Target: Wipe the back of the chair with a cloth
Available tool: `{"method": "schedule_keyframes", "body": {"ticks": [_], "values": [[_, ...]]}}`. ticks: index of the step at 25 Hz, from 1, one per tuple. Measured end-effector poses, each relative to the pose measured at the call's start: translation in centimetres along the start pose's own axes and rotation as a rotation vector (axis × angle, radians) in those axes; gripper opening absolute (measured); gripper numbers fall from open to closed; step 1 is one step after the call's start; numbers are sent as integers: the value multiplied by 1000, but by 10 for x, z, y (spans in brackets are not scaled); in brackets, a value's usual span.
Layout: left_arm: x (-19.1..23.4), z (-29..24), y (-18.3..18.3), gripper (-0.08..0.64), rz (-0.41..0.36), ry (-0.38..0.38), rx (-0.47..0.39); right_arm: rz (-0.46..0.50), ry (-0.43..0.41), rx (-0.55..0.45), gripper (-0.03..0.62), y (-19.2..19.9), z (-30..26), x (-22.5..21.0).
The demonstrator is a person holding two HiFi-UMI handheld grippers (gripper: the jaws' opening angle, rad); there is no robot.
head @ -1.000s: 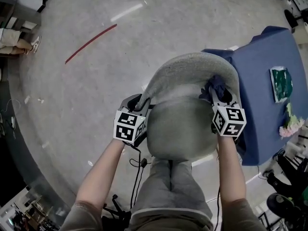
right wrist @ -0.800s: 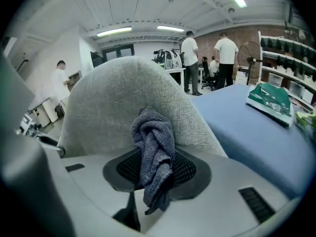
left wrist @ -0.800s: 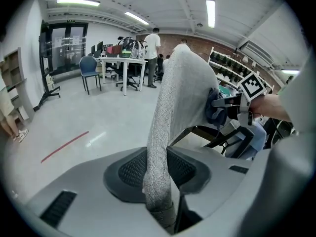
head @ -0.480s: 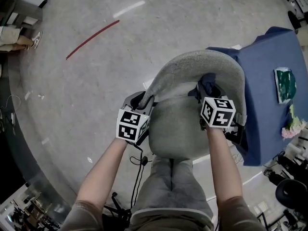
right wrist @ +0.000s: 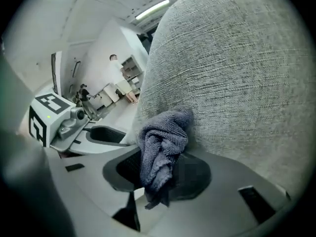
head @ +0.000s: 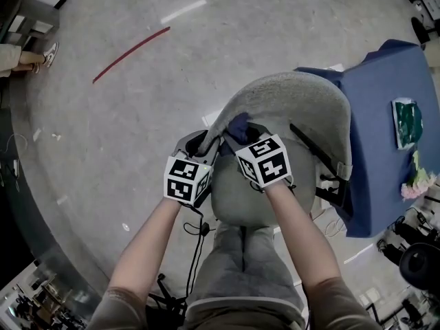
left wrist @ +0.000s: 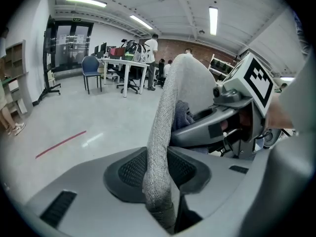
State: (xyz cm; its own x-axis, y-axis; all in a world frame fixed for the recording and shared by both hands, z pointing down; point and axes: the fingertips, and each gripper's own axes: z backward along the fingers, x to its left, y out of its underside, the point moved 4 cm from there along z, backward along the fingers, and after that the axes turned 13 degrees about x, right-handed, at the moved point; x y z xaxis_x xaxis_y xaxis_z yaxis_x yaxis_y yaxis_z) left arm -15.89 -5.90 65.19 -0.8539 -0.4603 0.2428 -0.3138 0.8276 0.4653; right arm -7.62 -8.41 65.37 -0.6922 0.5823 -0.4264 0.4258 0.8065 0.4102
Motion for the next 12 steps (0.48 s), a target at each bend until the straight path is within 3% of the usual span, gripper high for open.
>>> {"method": "schedule_keyframes", "body": {"ticks": [4, 12], "values": [[-3, -3, 0, 130, 2, 0, -1, -16, 63, -15, 144, 7, 11, -29], [-2, -1, 0, 130, 5, -5, 4, -423, 220, -200, 141, 38, 75, -134]]}}
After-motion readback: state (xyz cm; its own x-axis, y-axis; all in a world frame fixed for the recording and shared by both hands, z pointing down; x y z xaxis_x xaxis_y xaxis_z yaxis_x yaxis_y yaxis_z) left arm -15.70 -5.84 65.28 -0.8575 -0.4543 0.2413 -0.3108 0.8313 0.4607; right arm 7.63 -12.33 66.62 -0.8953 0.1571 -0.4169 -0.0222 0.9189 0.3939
